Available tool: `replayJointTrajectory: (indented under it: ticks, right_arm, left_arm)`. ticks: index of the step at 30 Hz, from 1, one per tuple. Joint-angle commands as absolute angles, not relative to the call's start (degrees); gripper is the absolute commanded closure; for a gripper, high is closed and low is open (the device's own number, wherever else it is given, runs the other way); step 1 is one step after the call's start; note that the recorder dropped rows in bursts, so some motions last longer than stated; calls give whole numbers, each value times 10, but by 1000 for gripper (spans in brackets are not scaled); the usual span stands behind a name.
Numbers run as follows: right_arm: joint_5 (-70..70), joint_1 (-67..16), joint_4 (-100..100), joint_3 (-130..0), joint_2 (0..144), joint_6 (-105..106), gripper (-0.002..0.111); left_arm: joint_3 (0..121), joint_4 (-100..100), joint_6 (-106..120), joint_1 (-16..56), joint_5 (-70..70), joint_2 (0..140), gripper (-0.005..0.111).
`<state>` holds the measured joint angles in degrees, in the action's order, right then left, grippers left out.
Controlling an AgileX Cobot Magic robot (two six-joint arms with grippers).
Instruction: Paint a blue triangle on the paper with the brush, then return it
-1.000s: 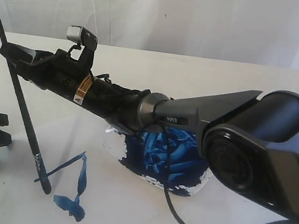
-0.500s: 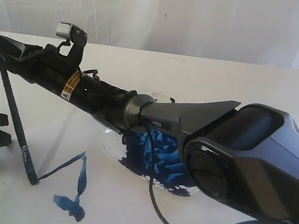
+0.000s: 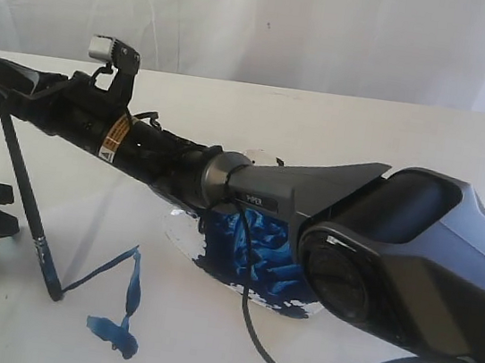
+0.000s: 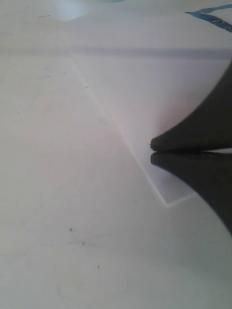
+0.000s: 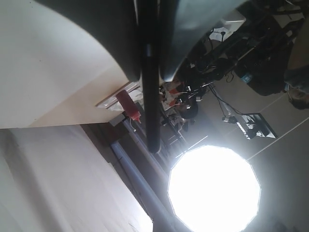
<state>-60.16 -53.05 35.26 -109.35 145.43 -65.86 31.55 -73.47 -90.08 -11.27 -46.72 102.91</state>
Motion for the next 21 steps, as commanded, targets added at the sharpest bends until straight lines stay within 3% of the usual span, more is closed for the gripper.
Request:
replayJointTrajectory:
  ticks: [1,21]
  right_arm:
    - [-610,-531,360,-1085,1454,-661,108]
    - [-639,-530,392,-1081,1454,-677,108]
  left_arm:
    - [314,-737,-895,-113,-389,1035,107]
    - [314,-737,-895,-113,-389,1035,107]
